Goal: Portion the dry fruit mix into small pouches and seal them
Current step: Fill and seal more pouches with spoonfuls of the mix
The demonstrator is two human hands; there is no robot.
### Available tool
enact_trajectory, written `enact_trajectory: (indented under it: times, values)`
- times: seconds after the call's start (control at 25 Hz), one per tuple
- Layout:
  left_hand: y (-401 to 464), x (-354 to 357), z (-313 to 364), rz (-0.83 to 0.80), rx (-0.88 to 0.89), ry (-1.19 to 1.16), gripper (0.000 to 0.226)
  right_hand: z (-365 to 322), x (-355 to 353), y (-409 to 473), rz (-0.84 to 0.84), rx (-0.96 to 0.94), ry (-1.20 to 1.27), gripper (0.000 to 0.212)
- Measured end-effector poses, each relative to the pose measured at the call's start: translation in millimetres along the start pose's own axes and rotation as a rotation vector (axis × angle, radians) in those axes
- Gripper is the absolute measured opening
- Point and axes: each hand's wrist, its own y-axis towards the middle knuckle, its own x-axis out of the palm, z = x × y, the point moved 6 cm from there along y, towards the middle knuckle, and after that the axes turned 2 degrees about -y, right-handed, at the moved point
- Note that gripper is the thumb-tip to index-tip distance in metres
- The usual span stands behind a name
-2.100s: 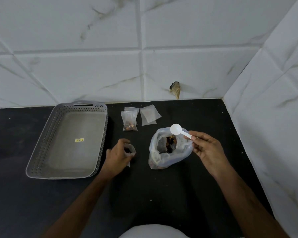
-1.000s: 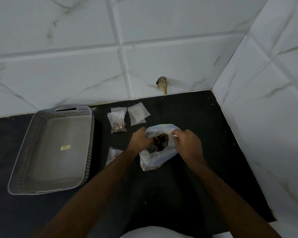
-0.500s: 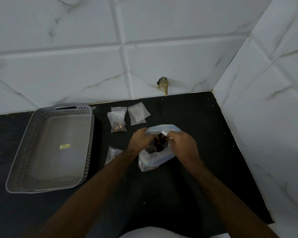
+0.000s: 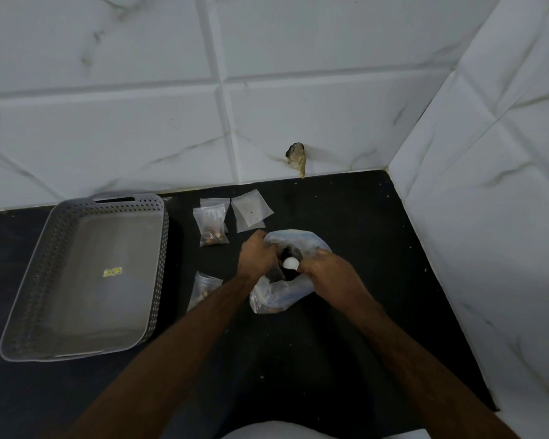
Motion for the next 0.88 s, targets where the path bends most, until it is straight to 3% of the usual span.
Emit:
enact_trajectory:
  times: [0.08, 0.2, 0.28, 0.36, 0.52, 0.68, 0.8, 0.88]
  values:
    - [-0.5, 0.7, -1.1, 0.002, 0.003, -0.026, 0.023, 14.3, -1.0, -4.8, 0.100, 0.013, -0.035, 0.025]
    - [-2.4, 0.1, -0.1, -0.014, 0.026, 0.050, 0.017, 18.6, 21.2, 11.0, -0.017, 0.117, -0.047, 0.032]
    - [-1.9, 0.7, -1.7, -0.041, 0.019, 0.062, 0.028, 9.7, 26.5, 12.5, -0.020, 0.078, 0.018, 0.034]
    - [-1.3, 1.6, -5.9, -0.067, -0.020, 0.068, 0.049, 10.6, 13.0, -2.1, 0.106, 0.076, 0.134, 0.025]
    - [-1.6, -0.6, -12.3, -0.015, -0.023, -0.030, 0.029, 14.8, -11.3, -23.6, 0.312, 0.088, 0.175, 0.022]
    - [-4.2, 1.7, -20.8, -0.103, -0.089, -0.105, 0.031, 15.3, 6.5, -24.4, 0.227, 0.144, 0.197, 0.023]
    - [-3.2, 4.5, -25.9, -0.145, -0.132, -0.160, 0.030, 22.9, 5.8, -22.8, 0.349, 0.236, 0.426, 0.017]
    - [-3.8, 8.0, -26.1, -0.181, -0.130, -0.203, 0.023, 23.3, 8.6, -22.8, 0.381, 0.239, 0.438, 0.015]
